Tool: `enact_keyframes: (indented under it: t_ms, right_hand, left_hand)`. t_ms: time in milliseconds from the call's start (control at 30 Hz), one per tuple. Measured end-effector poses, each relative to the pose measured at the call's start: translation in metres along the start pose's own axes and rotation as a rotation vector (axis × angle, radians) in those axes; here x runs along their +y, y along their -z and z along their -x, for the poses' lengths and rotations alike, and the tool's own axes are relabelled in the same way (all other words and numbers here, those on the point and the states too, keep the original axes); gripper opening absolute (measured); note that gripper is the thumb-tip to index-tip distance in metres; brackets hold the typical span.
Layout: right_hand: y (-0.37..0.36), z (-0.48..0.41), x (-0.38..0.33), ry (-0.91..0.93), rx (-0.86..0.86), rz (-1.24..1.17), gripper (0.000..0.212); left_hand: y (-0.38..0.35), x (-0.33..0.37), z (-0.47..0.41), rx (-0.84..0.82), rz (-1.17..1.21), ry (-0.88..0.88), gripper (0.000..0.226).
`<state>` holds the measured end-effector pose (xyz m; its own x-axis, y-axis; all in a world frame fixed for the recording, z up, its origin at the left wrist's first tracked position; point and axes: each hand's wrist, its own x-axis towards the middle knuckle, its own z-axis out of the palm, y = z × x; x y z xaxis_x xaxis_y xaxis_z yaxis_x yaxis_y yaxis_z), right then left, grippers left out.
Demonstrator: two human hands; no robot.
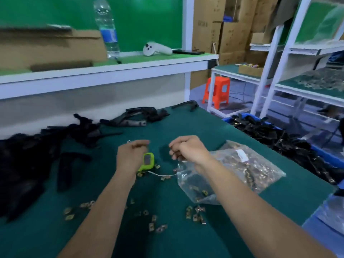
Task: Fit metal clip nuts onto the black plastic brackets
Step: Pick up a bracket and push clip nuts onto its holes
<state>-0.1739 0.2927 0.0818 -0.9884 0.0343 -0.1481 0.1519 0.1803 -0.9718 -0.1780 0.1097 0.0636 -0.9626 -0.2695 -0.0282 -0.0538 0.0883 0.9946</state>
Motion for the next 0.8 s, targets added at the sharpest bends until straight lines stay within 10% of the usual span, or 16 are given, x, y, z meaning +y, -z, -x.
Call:
enact_keyframes:
  t_ms: [333, 800]
  right_hand:
    - [-0.167, -0.047, -0.009, 0.184, -0.303, 0.543, 0.032]
    - [-0.295, -0.174, -0.025, 0.333, -0.258, 1.134, 0.08]
  left_hand:
    - [0.196, -0.061, 0.008, 0.387, -0.263, 0.108, 0.036]
    - [0.178, -0.096, 0.048, 0.158, -0.79, -0.198, 0.017]
